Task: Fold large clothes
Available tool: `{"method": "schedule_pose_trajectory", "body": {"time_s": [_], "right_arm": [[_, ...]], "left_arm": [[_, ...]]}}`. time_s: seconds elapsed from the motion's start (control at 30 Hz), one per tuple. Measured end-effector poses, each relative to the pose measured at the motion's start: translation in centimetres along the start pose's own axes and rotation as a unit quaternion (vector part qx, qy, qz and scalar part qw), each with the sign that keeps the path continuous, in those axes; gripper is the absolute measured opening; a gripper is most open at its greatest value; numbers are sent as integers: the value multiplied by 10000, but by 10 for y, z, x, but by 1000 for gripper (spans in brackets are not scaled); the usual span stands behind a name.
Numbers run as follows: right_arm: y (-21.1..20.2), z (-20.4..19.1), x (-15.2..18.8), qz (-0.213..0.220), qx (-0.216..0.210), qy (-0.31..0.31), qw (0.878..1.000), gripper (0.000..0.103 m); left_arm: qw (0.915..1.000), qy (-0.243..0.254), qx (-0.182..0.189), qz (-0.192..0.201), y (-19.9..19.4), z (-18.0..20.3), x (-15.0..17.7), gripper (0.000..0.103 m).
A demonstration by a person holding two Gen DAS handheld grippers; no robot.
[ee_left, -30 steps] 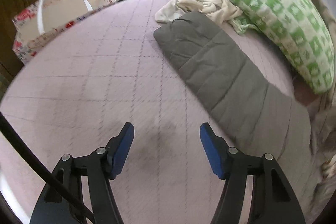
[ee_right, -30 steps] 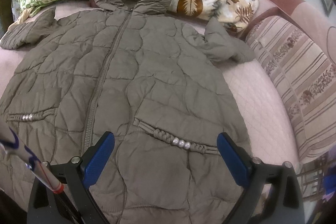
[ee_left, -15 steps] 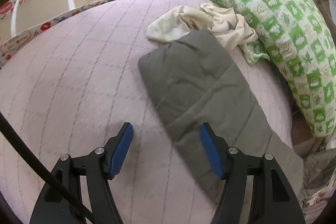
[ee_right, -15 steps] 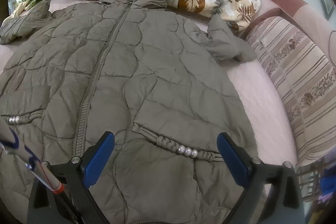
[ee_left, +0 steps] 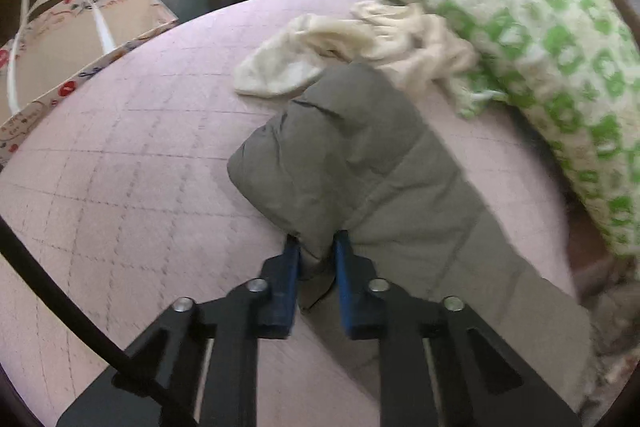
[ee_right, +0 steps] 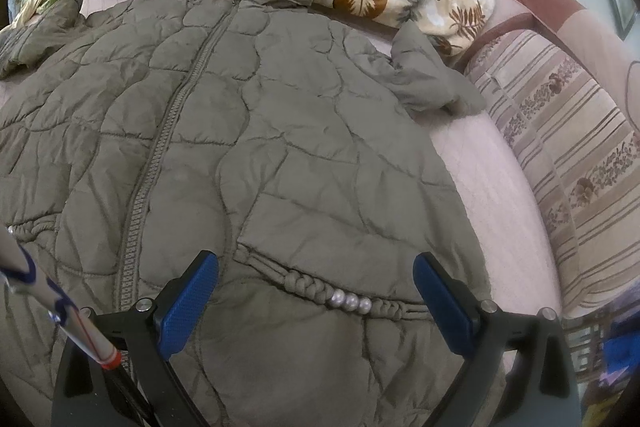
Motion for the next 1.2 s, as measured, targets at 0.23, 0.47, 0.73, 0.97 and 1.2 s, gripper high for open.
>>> {"method": "schedule_pose_trajectory", "body": {"time_s": [0.23,0.47,0.73,0.97,1.2], "right_arm": [[-7,20,7,82,-64,299,9995,100],[-20,40,18,232,-236,626,9975,100],[-33,67,33,326,-267,923,9948,100],[-37,90,34,365,-366,1134,9922,100],[-38,63,-15,449,-1578,1152,9797,100]], "left_arm": [[9933,568,976,265,-95,71,29,11],[9692,1686,1777,272,-178,159,136,10],[9454,2462,2044,-624,-162,200,310,10],[9392,3128,1176,-794,-113,181,402,10],[9270,3330,1667,-451,-182,151,406,52]]}}
Point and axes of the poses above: each gripper's, at about its wrist camera, not at the fingertips, and y roughly the way its jaws point, z to its right, x to its underside, the point moved 10 cm from there along y, roughly the way its jaws point, and after that the axes turned 8 degrees about -y, right-handed, at the moved point
